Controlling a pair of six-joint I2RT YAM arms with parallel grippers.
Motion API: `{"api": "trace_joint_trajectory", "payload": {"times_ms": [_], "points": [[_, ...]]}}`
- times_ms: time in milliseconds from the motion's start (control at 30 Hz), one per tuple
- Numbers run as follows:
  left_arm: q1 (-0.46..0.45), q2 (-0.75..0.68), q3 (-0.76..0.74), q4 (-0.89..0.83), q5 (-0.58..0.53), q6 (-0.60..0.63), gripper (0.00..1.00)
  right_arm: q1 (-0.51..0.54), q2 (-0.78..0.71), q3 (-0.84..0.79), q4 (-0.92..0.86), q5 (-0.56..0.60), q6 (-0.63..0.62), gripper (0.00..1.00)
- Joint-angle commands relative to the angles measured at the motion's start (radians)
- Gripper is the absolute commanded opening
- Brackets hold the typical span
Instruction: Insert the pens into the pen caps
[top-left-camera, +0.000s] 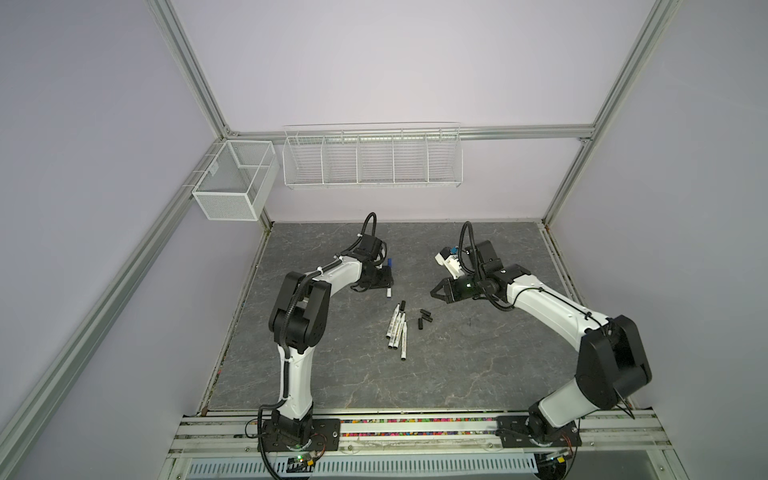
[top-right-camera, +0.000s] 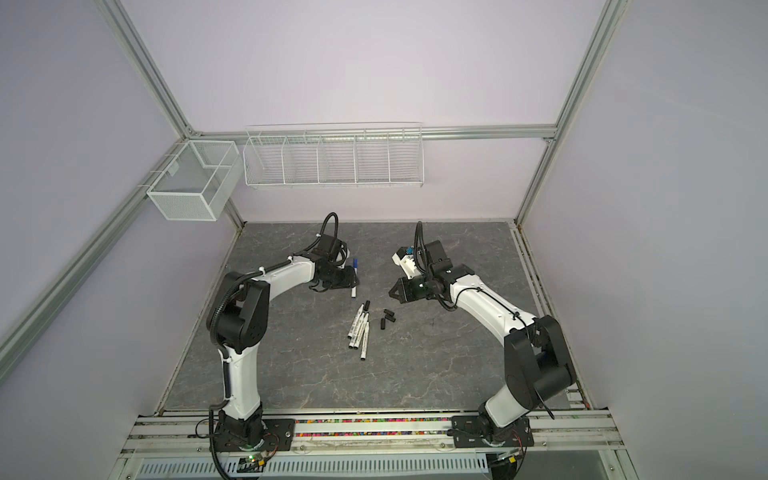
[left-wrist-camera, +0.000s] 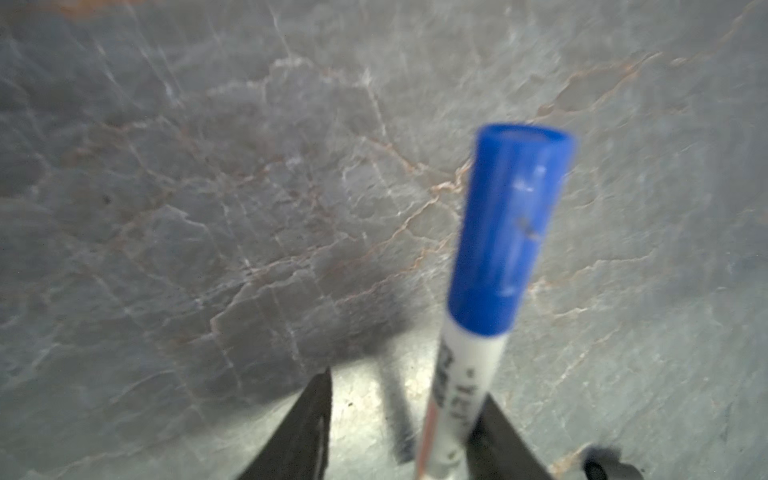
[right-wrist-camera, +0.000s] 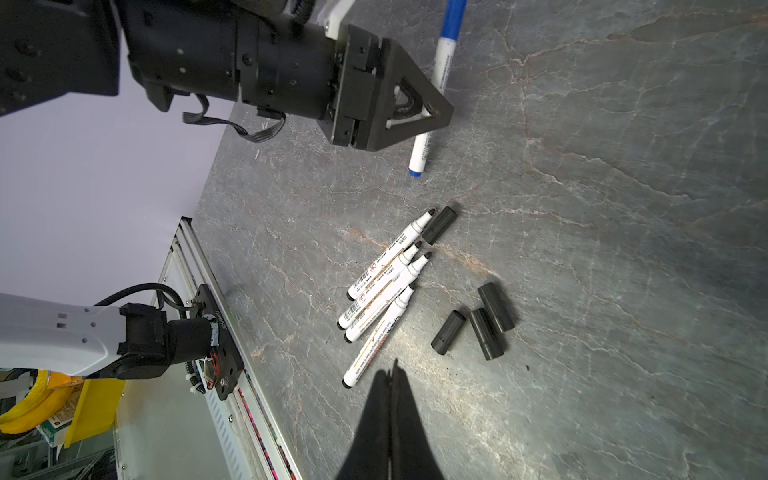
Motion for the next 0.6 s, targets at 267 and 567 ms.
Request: {"api": "trace_joint_trajectory", "payload": {"times_ms": [267, 567], "points": [[-0.002, -0.013, 0.021, -0.151, -0.005, 0.021, 0.6, 0.001, 0.089, 0.056, 0.014, 0.026, 0.055, 0.1], [-0.001, -0.053, -0.041, -0.07, 0.037, 0.028, 0.6, 0.025, 0.479, 0.42, 0.07, -0.042, 0.165, 0.41]]}}
